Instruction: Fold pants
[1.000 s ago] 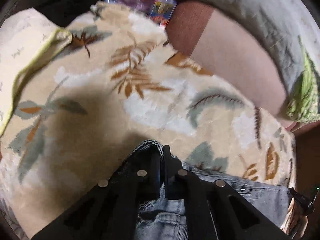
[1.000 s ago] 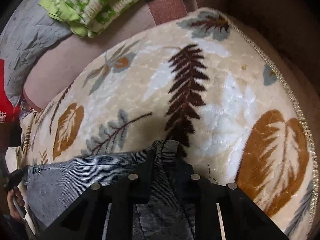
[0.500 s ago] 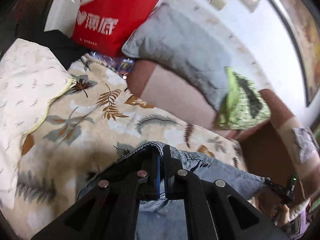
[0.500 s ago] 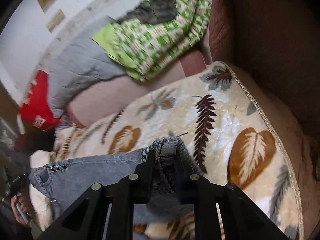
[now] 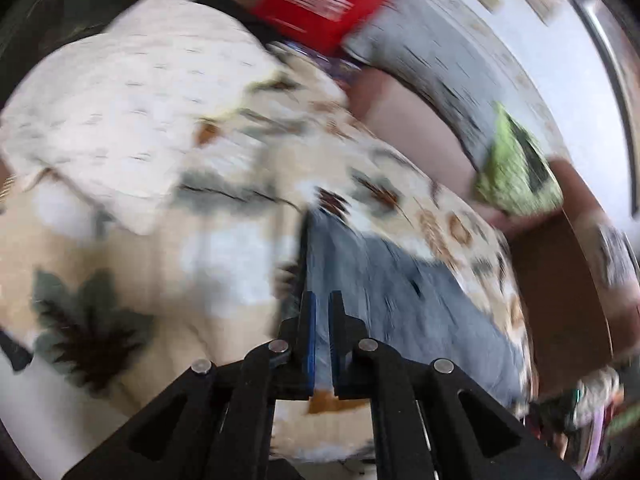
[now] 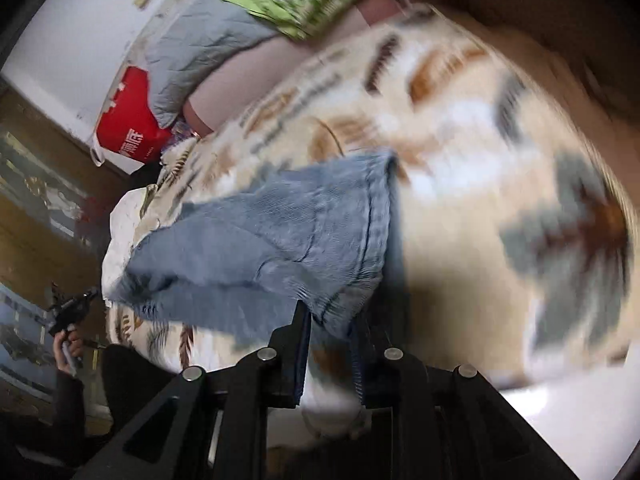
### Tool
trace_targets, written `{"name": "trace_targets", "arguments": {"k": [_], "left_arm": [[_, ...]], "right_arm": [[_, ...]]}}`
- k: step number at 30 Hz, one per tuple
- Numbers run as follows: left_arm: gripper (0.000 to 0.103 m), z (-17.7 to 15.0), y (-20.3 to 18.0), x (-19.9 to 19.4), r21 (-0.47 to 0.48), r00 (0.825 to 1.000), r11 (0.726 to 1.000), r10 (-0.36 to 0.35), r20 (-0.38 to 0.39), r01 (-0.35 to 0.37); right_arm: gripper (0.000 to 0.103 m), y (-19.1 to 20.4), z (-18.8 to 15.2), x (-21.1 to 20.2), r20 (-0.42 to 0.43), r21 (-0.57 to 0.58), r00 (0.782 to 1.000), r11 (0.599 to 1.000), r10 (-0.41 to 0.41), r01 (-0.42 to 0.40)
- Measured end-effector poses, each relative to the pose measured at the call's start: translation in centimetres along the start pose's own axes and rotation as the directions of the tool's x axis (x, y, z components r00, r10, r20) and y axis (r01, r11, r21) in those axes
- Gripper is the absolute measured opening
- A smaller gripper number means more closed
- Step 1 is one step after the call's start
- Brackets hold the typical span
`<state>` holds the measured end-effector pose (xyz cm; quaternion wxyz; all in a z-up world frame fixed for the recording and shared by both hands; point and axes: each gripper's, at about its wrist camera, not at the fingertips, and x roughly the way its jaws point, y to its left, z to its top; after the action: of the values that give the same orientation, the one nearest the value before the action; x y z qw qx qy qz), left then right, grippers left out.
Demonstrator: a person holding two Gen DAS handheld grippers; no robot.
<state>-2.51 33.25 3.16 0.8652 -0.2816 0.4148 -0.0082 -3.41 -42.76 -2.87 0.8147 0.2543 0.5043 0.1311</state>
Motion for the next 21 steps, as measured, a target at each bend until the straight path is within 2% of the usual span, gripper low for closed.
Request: {"name": "trace_targets", "arguments": {"k": [2, 3, 4, 5, 6, 7, 9, 12, 14, 16, 18, 19, 21], "left_arm": [[0.006, 0.7, -1.2, -0.5, 0.016, 1.0, 1.0, -0.006, 0.024, 0.006], [0.01, 0.6, -2.5, -0.5, 0.05, 0.999, 0.999, -0.011, 0.031, 0.009], [0.023, 0.5, -4.0, -0.3, 0.088, 0.999, 0.996, -0.016, 0.036, 0.013], [0.033, 0.1, -5.8, 0.2, 0.131, 0.999, 0.991, -0.026, 0.033, 0.022], [0.054, -0.2, -7.2, 0.9, 0.157, 0.999, 0.987, -0.034, 0.022, 0.03], [0.065, -0.5, -8.6, 1.8, 0.177, 0.999, 0.984, -0.041, 0.012, 0.038], [0.065, -2.0, -11.4, 3.6, 0.217, 0.999, 0.975, -0.048, -0.003, 0.048], [0.065, -4.6, -14.8, 7.1, 0.308, 0.999, 0.951, 0.038, -0.033, -0.026], [0.065, -6.2, -15.6, 9.5, 0.332, 0.995, 0.943, 0.064, -0.078, -0.035], [0.065, -7.2, -15.2, 11.3, 0.327, 0.988, 0.944, 0.098, -0.121, -0.054], [0.065, -7.9, -14.5, 12.7, 0.318, 0.981, 0.946, 0.118, -0.157, -0.062], [0.065, -8.2, -14.2, 13.3, 0.323, 0.978, 0.943, 0.133, -0.159, -0.076], [0.065, -8.5, -14.0, 13.9, 0.34, 0.978, 0.937, 0.136, -0.156, -0.076]], "right_arm": [[0.024, -0.6, 0.2, -1.1, 0.043, 0.034, 0.999, 0.999, -0.014, 0.013], [0.025, -0.6, 0.3, -1.6, 0.064, 0.048, 0.998, 0.999, -0.007, 0.004], [0.036, -0.4, 0.6, -1.8, 0.083, 0.059, 0.997, 0.998, 0.006, -0.011], [0.057, -0.1, 0.7, -1.9, 0.093, 0.064, 0.996, 0.998, 0.012, -0.018], [0.066, 0.4, 1.0, -1.7, 0.097, 0.071, 0.995, 0.997, 0.006, -0.013], [0.073, 0.9, 1.1, -1.4, 0.089, 0.078, 0.996, 0.997, -0.004, -0.003], [0.073, 1.8, 1.1, -0.4, 0.055, 0.09, 0.998, 0.996, 0.002, -0.007], [0.073, 1.5, 0.7, 1.0, -0.019, 0.187, 0.999, 0.981, -0.049, 0.052], [0.073, 0.0, 0.1, 1.7, -0.06, 0.315, 0.998, 0.949, -0.014, 0.032], [0.073, -1.3, -0.6, 1.9, -0.048, 0.424, 0.998, 0.906, 0.043, -0.019], [0.072, -1.8, -0.7, 2.4, -0.036, 0.475, 0.997, 0.879, 0.065, -0.041], [0.07, -2.0, -0.6, 2.8, -0.033, 0.49, 0.997, 0.871, 0.065, -0.041], [0.048, -2.0, -0.2, 3.4, -0.037, 0.488, 0.999, 0.873, 0.026, -0.005]]}}
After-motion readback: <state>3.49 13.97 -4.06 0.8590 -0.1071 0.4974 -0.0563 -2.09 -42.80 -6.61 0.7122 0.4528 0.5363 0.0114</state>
